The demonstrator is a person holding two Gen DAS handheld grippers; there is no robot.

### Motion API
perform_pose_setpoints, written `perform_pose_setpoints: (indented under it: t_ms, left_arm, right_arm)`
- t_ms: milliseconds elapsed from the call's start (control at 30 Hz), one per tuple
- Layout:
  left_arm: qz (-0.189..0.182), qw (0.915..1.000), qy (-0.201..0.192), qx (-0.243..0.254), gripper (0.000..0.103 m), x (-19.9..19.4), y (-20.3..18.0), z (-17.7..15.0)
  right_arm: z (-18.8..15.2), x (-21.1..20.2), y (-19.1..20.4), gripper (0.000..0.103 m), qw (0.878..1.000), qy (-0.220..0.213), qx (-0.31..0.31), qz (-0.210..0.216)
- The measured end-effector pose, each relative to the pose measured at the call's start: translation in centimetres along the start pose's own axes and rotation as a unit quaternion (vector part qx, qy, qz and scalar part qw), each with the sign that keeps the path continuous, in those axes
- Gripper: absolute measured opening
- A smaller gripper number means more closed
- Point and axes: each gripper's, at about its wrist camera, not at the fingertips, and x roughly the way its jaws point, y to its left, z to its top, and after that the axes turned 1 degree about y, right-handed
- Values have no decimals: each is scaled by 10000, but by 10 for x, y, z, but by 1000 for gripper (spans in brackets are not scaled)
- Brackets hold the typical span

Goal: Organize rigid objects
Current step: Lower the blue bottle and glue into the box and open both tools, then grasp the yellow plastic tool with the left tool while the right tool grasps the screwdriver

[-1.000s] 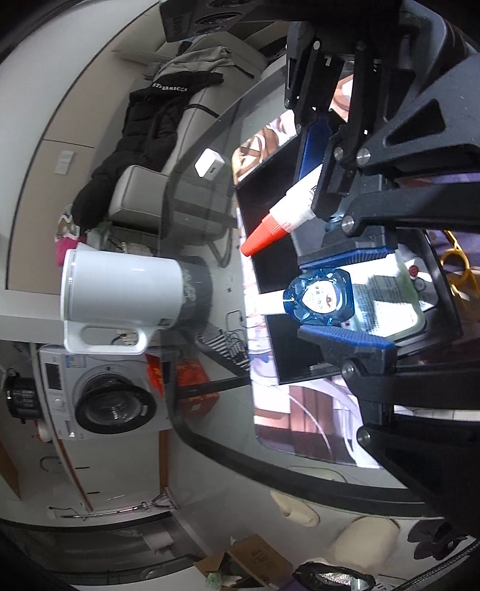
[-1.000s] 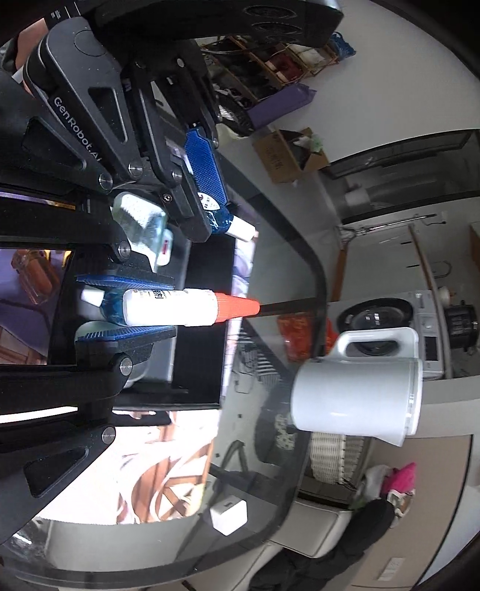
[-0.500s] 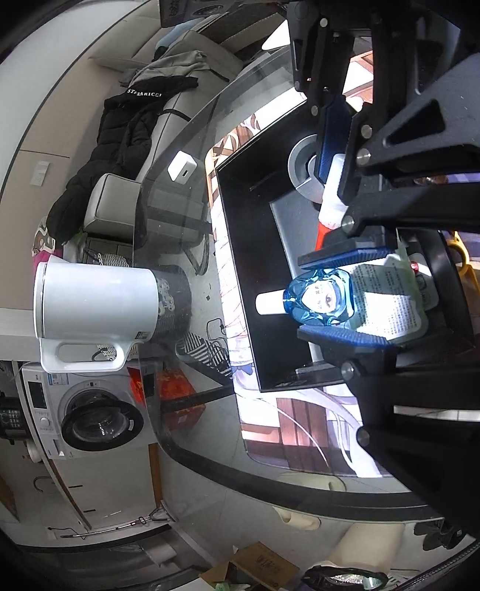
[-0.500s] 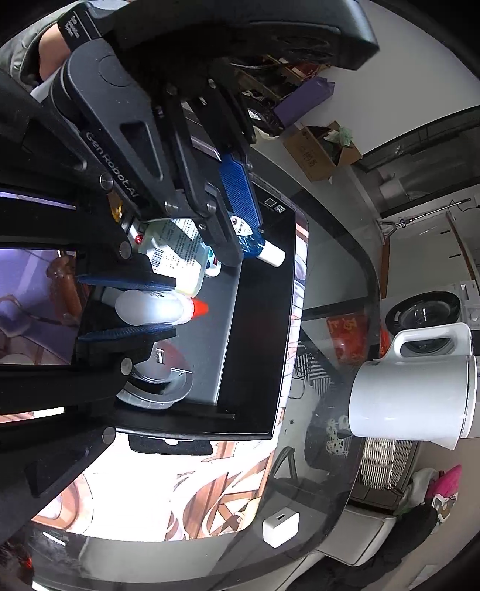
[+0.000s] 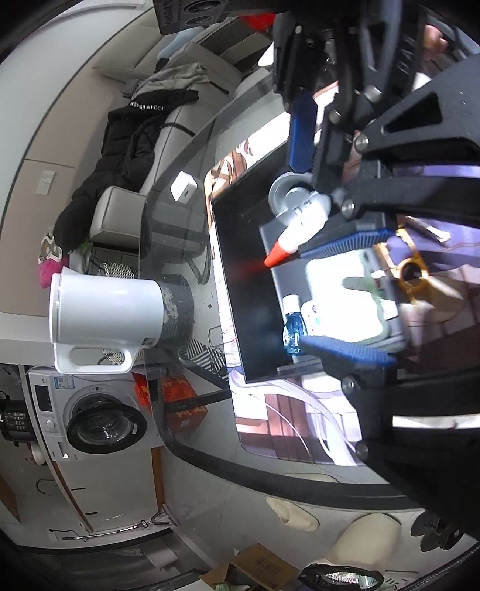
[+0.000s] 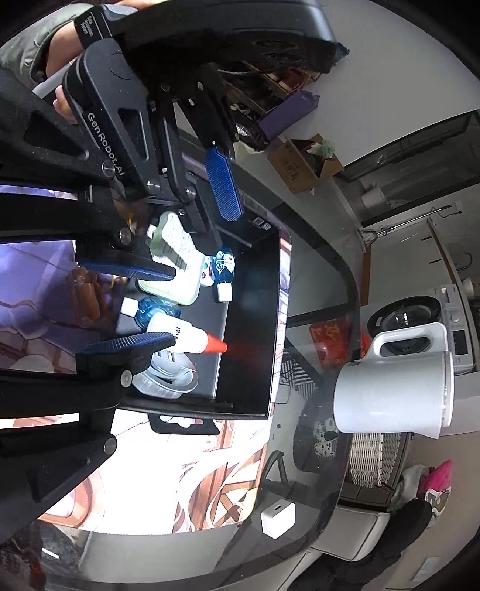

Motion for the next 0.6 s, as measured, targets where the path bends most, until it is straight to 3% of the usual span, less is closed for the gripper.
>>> perform_pose_setpoints:
  t_ms: [267,433,600]
  left_arm:
    - [-168,9986,246,439,49,-27,1,-25]
    - [-164,9960,450,752,54,-24,-6,-39]
    - [-267,9947,659,742,54,-20,-1,-48]
  right_arm:
    - [-25,-30,-1,29,9996,119,5,272]
    - [-35,-15,-3,29,9977,492,161,446]
    - [-41,14,-4,30,9940,877,442,476]
